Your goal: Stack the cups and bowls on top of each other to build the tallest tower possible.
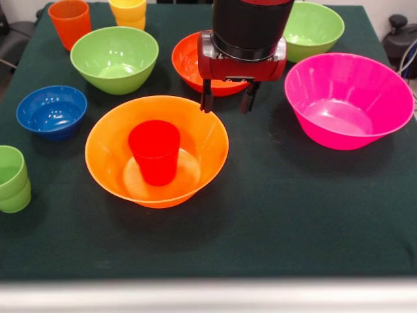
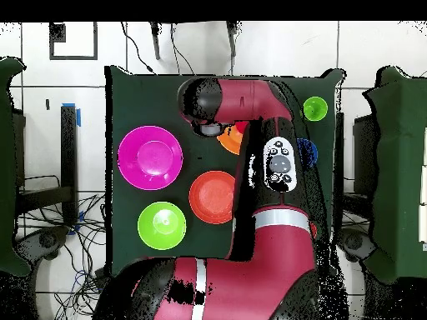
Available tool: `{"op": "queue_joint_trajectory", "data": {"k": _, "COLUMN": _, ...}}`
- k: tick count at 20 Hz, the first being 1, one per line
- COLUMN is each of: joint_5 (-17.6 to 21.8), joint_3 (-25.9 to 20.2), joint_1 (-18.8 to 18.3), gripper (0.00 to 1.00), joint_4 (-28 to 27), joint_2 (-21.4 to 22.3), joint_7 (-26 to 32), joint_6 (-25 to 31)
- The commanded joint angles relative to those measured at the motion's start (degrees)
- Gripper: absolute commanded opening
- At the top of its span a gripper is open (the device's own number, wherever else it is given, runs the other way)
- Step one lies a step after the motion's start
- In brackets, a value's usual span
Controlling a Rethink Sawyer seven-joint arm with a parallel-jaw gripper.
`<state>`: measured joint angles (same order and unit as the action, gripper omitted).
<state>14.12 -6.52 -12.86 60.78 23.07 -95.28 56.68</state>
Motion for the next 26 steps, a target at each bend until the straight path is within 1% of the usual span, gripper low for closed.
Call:
{"op": "queue_joint_trajectory", "data": {"k": 1, "joint_5": 2.72, "joint_3": -0.14, "joint_1": -0.82, "gripper": 1.00, "joint_4": 4.76, "joint_2": -0.68, "joint_7": 2.46, "joint_6": 4.44}}
{"op": "queue_joint_trajectory", "data": {"k": 6, "joint_5": 3.50, "joint_3": -0.02, "joint_1": -2.53, "gripper": 1.00, "joint_4": 4.22, "joint_2": -0.67, "joint_7": 5.43, "joint_6": 5.08}}
{"op": "queue_joint_trajectory", "data": {"k": 9, "joint_5": 3.70, "joint_3": -0.05, "joint_1": -3.72, "gripper": 1.00, "joint_4": 4.69, "joint_2": 0.14, "joint_7": 7.32, "joint_6": 5.71}}
{"op": "queue_joint_trajectory", "data": {"k": 12, "joint_5": 3.97, "joint_3": 0.00, "joint_1": -4.71, "gripper": 1.00, "joint_4": 6.35, "joint_2": 1.54, "joint_7": 8.91, "joint_6": 5.48}}
{"op": "queue_joint_trajectory", "data": {"k": 17, "joint_5": 4.81, "joint_3": -0.18, "joint_1": -6.48, "gripper": 1.00, "joint_4": 6.82, "joint_2": 2.60, "joint_7": 12.05, "joint_6": 6.02}}
{"op": "queue_joint_trajectory", "data": {"k": 18, "joint_5": 5.08, "joint_3": -0.41, "joint_1": -6.71, "gripper": 1.00, "joint_4": 6.00, "joint_2": 2.02, "joint_7": 12.54, "joint_6": 6.40}}
{"op": "queue_joint_trajectory", "data": {"k": 23, "joint_5": 6.21, "joint_3": -1.24, "joint_1": -8.71, "gripper": 1.00, "joint_4": 6.11, "joint_2": 2.63, "joint_7": 15.22, "joint_6": 7.10}}
{"op": "queue_joint_trajectory", "data": {"k": 26, "joint_5": 7.07, "joint_3": -2.01, "joint_1": -9.54, "gripper": 1.00, "joint_4": 4.26, "joint_2": 1.31, "joint_7": 16.65, "joint_6": 7.64}}
